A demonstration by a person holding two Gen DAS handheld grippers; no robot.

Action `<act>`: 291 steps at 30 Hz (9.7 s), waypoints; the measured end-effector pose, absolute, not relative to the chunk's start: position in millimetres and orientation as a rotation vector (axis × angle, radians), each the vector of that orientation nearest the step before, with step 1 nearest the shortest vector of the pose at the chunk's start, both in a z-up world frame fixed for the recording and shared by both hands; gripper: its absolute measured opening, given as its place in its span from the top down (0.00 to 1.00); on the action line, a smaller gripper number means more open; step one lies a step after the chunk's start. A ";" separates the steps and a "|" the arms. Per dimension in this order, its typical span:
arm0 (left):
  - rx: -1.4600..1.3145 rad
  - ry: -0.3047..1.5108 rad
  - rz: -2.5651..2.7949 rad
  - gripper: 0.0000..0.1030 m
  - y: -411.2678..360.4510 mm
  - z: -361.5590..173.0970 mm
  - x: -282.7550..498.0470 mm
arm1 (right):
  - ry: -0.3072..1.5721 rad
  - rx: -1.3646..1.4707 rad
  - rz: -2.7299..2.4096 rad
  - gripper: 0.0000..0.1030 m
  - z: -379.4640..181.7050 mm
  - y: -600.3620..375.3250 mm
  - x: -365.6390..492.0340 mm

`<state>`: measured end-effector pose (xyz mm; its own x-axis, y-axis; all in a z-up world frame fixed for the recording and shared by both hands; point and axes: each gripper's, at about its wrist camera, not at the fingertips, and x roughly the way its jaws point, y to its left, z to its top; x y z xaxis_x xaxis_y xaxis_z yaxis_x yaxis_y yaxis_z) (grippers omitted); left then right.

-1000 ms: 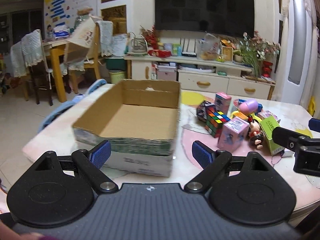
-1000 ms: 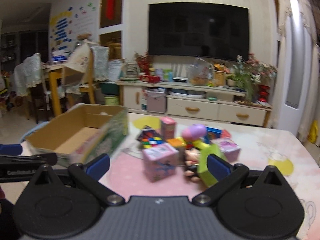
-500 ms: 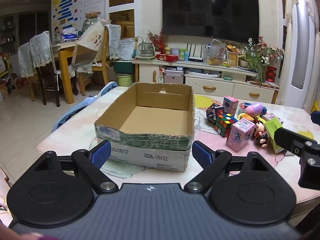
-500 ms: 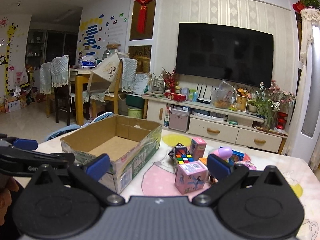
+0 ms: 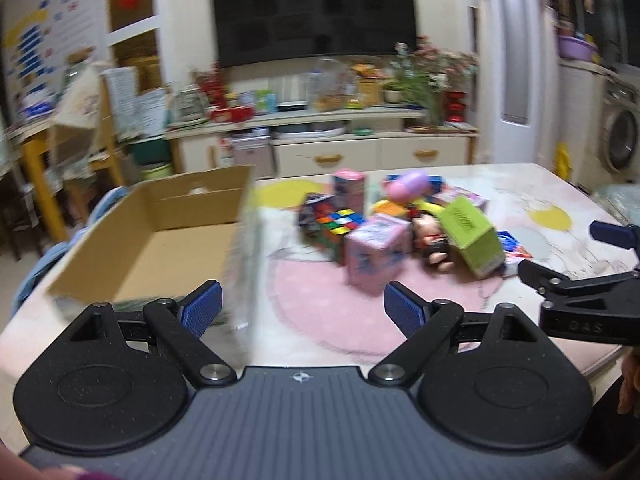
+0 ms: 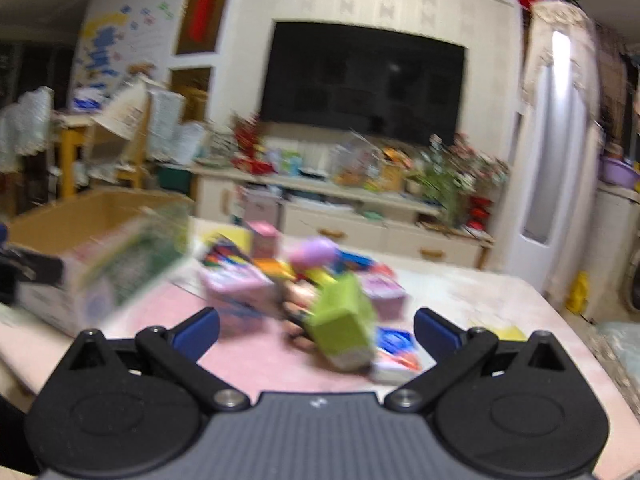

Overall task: Organize rigid objects
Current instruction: 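Move both tools toward the pile of boxes on the table, then grasp the pink box with the left tool while the right tool grasps the green box, then carry the pink box and green box into the cardboard box and release both, then return both tools to the table toward the doll and tissue pack, then grasp the doll figure with the left tool while the right tool grasps the blue tissue pack, then carry the doll and tissue pack into the cardboard box and release both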

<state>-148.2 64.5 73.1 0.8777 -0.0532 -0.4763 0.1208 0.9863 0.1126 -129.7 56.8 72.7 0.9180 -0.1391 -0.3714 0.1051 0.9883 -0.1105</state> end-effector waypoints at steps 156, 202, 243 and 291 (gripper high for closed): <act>-0.238 0.582 0.083 0.00 181.5 86.6 -2.1 | 0.400 0.046 0.272 0.02 110.3 164.5 -30.9; 0.031 0.623 -0.214 0.00 143.1 64.7 -1.2 | 0.445 0.158 -0.102 0.01 63.6 10.3 -41.1; 0.161 0.811 -0.325 0.00 31.1 -24.1 61.1 | 0.667 0.254 -0.182 0.06 7.8 -70.6 5.9; 0.077 0.791 -0.342 0.39 50.4 -7.9 30.2 | 0.640 0.086 -0.155 0.50 7.5 -48.0 22.9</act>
<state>30.2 50.4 -7.9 0.6511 -0.2723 -0.7085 0.3292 0.9424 -0.0596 22.9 -48.0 7.5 0.7908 -0.1173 -0.6007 0.1702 0.9849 0.0317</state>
